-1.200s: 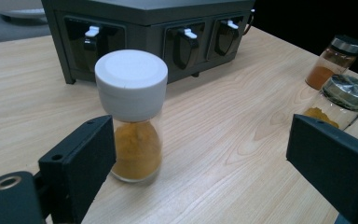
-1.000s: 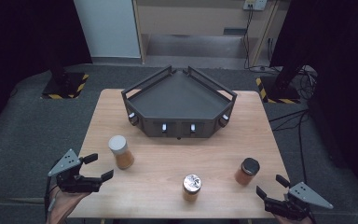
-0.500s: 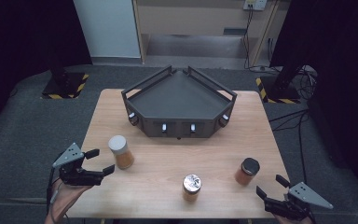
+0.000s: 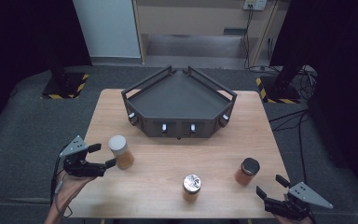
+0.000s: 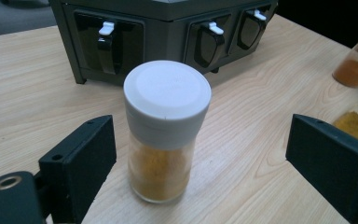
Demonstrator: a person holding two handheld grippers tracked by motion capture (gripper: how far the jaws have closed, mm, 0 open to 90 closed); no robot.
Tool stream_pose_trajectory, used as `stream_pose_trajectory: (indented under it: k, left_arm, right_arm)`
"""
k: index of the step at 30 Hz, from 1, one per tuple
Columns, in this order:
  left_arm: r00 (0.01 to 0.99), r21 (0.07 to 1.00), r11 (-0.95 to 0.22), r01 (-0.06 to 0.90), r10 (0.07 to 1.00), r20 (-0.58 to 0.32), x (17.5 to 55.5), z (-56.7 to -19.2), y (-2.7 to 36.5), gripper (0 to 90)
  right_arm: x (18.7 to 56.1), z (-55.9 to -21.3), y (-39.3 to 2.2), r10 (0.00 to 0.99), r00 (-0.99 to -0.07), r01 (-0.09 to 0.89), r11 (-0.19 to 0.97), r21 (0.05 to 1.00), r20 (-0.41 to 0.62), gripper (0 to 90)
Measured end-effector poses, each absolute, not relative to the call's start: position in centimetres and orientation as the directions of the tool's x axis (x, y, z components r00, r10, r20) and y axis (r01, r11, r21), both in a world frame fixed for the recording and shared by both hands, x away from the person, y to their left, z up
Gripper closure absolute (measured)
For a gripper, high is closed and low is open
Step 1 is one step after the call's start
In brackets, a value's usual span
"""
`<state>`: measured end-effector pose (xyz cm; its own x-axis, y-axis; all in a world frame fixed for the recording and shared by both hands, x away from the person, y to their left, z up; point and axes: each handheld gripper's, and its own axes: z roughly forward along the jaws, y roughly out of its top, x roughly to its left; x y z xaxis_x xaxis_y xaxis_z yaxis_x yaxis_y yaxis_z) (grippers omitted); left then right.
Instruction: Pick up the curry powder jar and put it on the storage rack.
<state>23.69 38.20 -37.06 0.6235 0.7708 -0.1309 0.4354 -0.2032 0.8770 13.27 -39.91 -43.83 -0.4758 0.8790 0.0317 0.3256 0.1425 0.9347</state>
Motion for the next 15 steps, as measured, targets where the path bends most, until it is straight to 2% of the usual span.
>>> stream_pose_trajectory:
  k: [15]
  left_arm:
    - [0.621, 0.866, -0.213, 0.452, 0.772, -0.134, 26.5, -37.8, 37.0, 8.8]
  right_arm:
    - [13.3, -43.8, -39.9, 0.879, -0.476, 0.326, 0.140, 0.935, 0.034, 11.3]
